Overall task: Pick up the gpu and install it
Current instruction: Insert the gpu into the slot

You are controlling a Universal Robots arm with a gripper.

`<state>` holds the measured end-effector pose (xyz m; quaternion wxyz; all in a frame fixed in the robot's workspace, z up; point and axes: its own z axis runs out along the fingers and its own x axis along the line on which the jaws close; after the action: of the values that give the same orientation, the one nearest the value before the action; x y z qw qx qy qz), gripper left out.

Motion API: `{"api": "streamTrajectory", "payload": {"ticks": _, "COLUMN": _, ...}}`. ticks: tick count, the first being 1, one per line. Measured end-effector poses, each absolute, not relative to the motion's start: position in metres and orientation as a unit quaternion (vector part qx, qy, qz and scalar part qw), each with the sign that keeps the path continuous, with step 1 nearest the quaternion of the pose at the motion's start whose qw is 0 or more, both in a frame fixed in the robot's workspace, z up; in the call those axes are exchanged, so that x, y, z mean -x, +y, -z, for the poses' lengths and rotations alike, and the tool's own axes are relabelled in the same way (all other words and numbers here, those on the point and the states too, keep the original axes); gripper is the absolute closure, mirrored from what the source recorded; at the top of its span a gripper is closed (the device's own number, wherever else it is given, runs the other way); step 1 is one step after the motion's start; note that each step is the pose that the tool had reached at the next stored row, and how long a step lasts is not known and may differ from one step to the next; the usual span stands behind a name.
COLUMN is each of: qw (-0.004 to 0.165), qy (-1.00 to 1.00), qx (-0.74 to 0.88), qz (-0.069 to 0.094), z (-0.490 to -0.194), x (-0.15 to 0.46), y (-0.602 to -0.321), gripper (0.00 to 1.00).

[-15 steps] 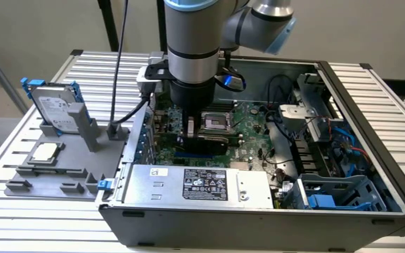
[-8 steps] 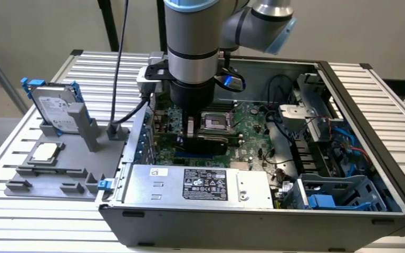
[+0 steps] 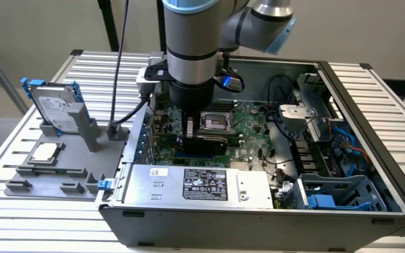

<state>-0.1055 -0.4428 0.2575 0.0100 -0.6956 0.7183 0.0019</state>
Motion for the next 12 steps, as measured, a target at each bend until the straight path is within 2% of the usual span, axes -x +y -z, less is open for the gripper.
{"api": "streamTrajectory", "payload": {"ticks": 12, "qw": 0.010, "qy": 0.718, "qx": 0.696, "qz": -0.002, "z": -0.2535, "x": 0.1061, "y": -0.4424, "gripper": 0.74}}
